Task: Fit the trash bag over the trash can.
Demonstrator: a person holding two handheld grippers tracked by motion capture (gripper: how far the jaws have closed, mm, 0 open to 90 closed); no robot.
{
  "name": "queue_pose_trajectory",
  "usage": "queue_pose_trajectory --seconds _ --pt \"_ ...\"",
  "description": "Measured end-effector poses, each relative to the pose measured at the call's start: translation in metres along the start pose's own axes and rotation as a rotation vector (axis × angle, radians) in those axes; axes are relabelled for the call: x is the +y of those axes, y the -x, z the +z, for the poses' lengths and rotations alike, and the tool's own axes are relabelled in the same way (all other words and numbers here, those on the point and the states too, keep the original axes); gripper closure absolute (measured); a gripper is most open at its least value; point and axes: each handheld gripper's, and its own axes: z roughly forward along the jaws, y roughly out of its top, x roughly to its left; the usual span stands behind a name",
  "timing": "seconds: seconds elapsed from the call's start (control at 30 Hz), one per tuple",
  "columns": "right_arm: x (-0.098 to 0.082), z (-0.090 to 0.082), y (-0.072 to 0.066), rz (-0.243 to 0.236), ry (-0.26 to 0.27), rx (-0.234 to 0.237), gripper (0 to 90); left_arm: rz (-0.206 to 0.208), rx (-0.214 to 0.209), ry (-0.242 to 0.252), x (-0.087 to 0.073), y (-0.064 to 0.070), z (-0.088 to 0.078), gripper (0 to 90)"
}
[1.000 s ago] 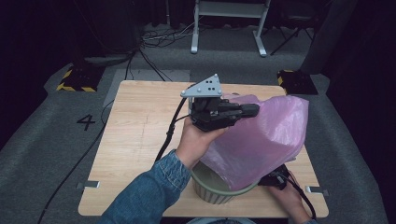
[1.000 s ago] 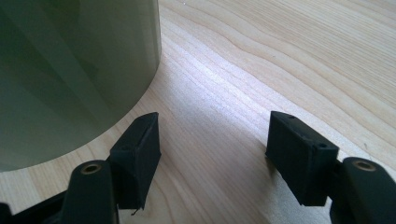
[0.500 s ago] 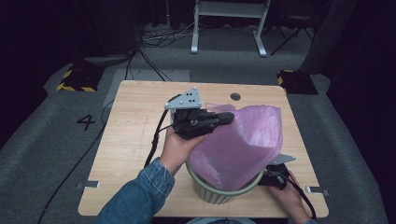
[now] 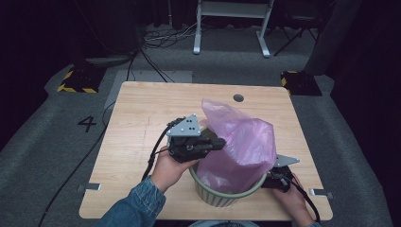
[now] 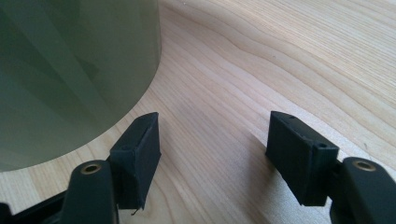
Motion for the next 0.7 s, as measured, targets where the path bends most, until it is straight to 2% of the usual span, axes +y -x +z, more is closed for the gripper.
queue_pose_trajectory --seconds 0.2,0.3,0.43,0.47,0.53,0.63,0.7 --pt "0.000 0.000 0.000 0.000 -0.001 -0.003 34.4 -0.010 0.028 -0.089 -0.008 0.002 0.000 87.0" --pt "0.000 0.000 -0.001 0.006 -0.002 -0.013 33.7 0.000 0.054 -0.158 -0.010 0.005 0.002 87.0" --pt "-0.001 -0.002 -0.002 0.000 0.005 0.000 40.5 0.010 0.084 -0.237 -0.012 0.006 0.007 86.8" --pt "-0.001 -0.002 -0.002 -0.002 0.005 0.003 43.1 0.011 0.078 -0.240 -0.013 0.006 0.006 86.7" --pt "0.000 -0.004 -0.003 -0.011 -0.008 0.005 49.2 0.016 0.096 -0.257 -0.013 0.006 0.005 86.5" --pt "0.003 -0.009 -0.004 -0.042 -0.041 -0.026 53.9 0.001 0.103 -0.262 -0.014 0.004 0.002 86.5" --pt "0.005 -0.014 -0.003 -0.039 -0.027 -0.027 55.2 -0.007 0.107 -0.260 -0.014 0.004 -0.002 86.5"
